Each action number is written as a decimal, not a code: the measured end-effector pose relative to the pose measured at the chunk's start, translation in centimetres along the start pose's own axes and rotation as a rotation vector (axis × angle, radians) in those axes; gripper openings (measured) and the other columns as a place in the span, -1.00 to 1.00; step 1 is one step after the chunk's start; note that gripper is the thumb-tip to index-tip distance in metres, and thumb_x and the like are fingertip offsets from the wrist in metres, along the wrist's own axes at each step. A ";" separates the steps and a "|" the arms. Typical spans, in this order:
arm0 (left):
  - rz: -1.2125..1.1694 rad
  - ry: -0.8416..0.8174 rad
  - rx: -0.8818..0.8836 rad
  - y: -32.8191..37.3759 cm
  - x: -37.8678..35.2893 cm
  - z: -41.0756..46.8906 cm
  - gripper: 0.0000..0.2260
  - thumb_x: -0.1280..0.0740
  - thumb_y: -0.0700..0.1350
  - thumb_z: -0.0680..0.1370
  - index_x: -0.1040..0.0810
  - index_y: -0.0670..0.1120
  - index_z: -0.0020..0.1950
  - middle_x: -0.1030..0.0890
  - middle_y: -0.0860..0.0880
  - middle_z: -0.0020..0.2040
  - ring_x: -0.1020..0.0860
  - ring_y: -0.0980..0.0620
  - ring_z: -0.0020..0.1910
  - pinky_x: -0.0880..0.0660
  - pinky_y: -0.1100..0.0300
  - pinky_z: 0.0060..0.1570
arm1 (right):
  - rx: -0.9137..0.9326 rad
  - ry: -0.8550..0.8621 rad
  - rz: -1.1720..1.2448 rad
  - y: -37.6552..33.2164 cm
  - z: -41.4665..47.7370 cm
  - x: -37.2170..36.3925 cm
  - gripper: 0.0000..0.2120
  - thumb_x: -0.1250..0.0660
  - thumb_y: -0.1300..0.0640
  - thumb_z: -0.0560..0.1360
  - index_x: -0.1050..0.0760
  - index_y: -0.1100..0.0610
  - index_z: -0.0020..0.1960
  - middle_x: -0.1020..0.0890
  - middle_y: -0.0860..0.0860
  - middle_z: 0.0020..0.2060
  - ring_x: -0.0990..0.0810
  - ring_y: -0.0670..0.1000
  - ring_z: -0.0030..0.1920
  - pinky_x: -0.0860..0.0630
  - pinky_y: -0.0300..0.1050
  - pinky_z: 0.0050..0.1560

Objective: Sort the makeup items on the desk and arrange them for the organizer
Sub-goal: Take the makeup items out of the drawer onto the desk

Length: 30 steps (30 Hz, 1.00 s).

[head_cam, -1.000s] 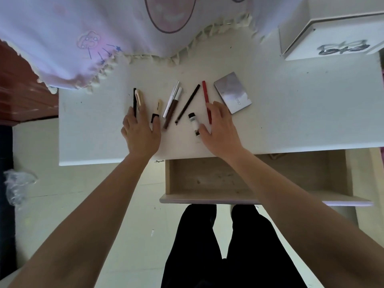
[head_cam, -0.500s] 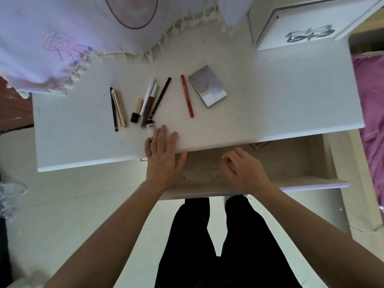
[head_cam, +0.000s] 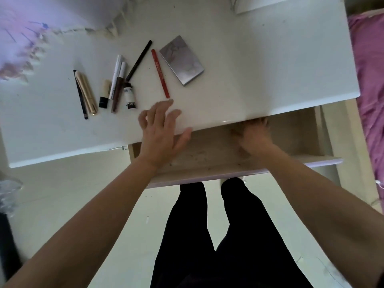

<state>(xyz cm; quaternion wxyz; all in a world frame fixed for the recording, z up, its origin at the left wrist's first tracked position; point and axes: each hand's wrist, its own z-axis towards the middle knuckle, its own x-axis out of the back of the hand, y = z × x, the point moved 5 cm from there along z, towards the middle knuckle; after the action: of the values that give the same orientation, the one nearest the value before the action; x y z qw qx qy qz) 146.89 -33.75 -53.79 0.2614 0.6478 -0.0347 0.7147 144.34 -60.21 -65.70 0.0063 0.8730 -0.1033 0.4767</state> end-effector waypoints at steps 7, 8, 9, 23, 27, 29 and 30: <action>-0.050 -0.481 -0.132 5.3 -7.7 -5.7 -0.53 -0.12 0.17 0.61 -0.58 -0.17 0.19 -0.53 -0.25 0.27 -0.50 -0.27 0.22 -0.47 -0.11 0.14 | 0.058 -0.148 -0.002 0.6 2.0 -2.3 -0.46 -0.17 -0.10 0.64 -0.20 0.04 0.57 -0.26 0.22 0.50 -0.18 0.31 0.49 -0.23 0.18 0.45; 0.005 -0.571 -0.042 4.5 -9.1 -5.7 -0.46 -0.08 0.21 0.61 -0.52 -0.17 0.31 -0.47 -0.27 0.35 -0.44 -0.31 0.32 -0.40 -0.17 0.26 | 0.103 -0.126 -0.017 0.5 1.2 -2.2 -0.45 -0.19 0.00 0.63 -0.16 0.03 0.58 -0.23 0.23 0.50 -0.18 0.34 0.48 -0.28 0.19 0.42; 0.054 -0.642 0.056 3.5 -10.4 -5.4 -0.40 -0.05 0.23 0.60 -0.42 -0.17 0.43 -0.40 -0.29 0.42 -0.36 -0.34 0.39 -0.30 -0.24 0.35 | 0.154 -0.105 -0.020 0.5 0.3 -2.3 -0.43 -0.21 0.08 0.61 -0.13 -0.02 0.59 -0.20 0.23 0.51 -0.15 0.35 0.48 -0.30 0.21 0.39; 0.058 -0.742 0.371 5.2 -16.9 -4.0 -0.27 -0.26 0.10 0.59 0.08 0.04 0.64 0.06 -0.35 0.58 0.09 -0.43 0.54 0.08 -0.31 0.47 | 0.189 -0.167 -0.017 2.3 -2.5 -2.7 -0.48 -0.28 0.20 0.53 -0.32 0.02 0.46 -0.19 0.18 0.46 -0.20 0.30 0.44 -0.39 0.23 0.30; 0.162 -0.735 0.277 4.2 -15.7 -3.8 -0.29 -0.28 -0.13 0.55 -0.02 0.11 0.62 -0.04 -0.34 0.56 -0.07 -0.44 0.50 -0.16 -0.27 0.41 | 0.170 -0.207 -0.017 2.2 -2.6 -2.4 -0.60 -0.24 0.20 0.55 -0.42 0.01 0.37 -0.22 0.17 0.43 -0.20 0.26 0.44 -0.39 0.23 0.31; 0.169 -0.761 0.263 4.0 -15.0 -4.1 -0.27 -0.25 -0.27 0.52 -0.06 0.10 0.61 -0.05 -0.30 0.56 -0.13 -0.42 0.48 -0.33 -0.26 0.32 | 0.151 -0.221 -0.041 2.2 -2.7 -2.3 -0.60 -0.27 0.17 0.54 -0.42 0.02 0.38 -0.23 0.17 0.42 -0.23 0.25 0.42 -0.41 0.21 0.29; 0.155 -0.766 0.277 3.9 -14.5 -4.4 -0.26 -0.24 -0.31 0.50 -0.10 0.11 0.60 -0.08 -0.27 0.55 -0.19 -0.40 0.45 -0.41 -0.23 0.25 | 0.132 -0.226 -0.061 2.2 -2.8 -2.1 -0.56 -0.30 0.15 0.53 -0.38 0.04 0.40 -0.23 0.19 0.41 -0.25 0.26 0.40 -0.43 0.20 0.25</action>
<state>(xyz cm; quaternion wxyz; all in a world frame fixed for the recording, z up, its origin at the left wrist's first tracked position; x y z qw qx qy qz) 141.61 -40.16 -67.09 0.0855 0.8914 -0.0818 0.4375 140.49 -61.69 -66.09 -0.0485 0.9223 -0.0452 0.3808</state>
